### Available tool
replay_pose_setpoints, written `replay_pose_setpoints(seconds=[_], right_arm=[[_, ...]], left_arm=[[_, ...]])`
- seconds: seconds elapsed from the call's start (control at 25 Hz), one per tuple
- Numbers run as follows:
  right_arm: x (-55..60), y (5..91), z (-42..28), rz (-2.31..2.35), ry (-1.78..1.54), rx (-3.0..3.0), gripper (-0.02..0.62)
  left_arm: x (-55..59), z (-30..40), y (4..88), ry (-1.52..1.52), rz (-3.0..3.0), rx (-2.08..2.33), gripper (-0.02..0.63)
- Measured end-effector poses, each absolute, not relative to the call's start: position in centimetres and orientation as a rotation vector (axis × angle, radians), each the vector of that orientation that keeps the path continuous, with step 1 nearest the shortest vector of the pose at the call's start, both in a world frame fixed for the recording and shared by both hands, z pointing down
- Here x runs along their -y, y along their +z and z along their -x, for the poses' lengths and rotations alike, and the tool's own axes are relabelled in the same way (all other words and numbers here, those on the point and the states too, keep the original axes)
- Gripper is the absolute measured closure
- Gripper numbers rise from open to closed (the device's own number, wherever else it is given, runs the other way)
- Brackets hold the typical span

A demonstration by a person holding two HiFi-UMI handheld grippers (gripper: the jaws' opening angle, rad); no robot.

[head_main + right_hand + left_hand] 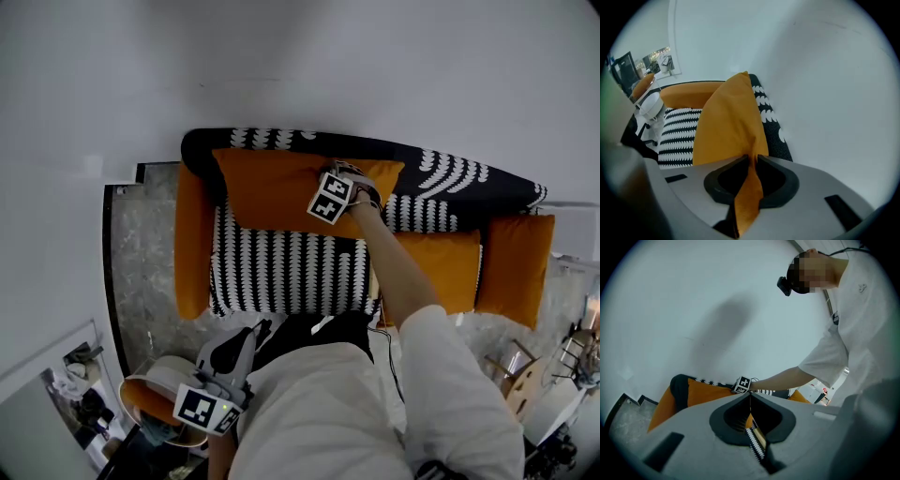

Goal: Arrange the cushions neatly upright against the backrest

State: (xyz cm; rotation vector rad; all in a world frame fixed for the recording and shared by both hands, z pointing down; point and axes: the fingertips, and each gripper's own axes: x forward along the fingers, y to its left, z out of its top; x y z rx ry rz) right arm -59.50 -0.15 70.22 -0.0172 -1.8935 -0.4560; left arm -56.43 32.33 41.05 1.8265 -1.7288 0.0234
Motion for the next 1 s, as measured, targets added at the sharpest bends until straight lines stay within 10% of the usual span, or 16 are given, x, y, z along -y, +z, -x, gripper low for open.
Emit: replay_pose_setpoints(seconds=[0.2, 1.0], right_arm=[[1.6, 67.6, 58.7, -0.105, -0.368, 1.98, 0.463], [-8.9, 53.4, 45.9, -0.334, 0.063, 2.375, 0.588]], left_arm=[[-32.3, 56.7, 40.7, 0.006, -1.842, 1.743, 0.594], [-25.4, 52.4, 37.0, -0.059, -2.138, 1.632, 0.594]])
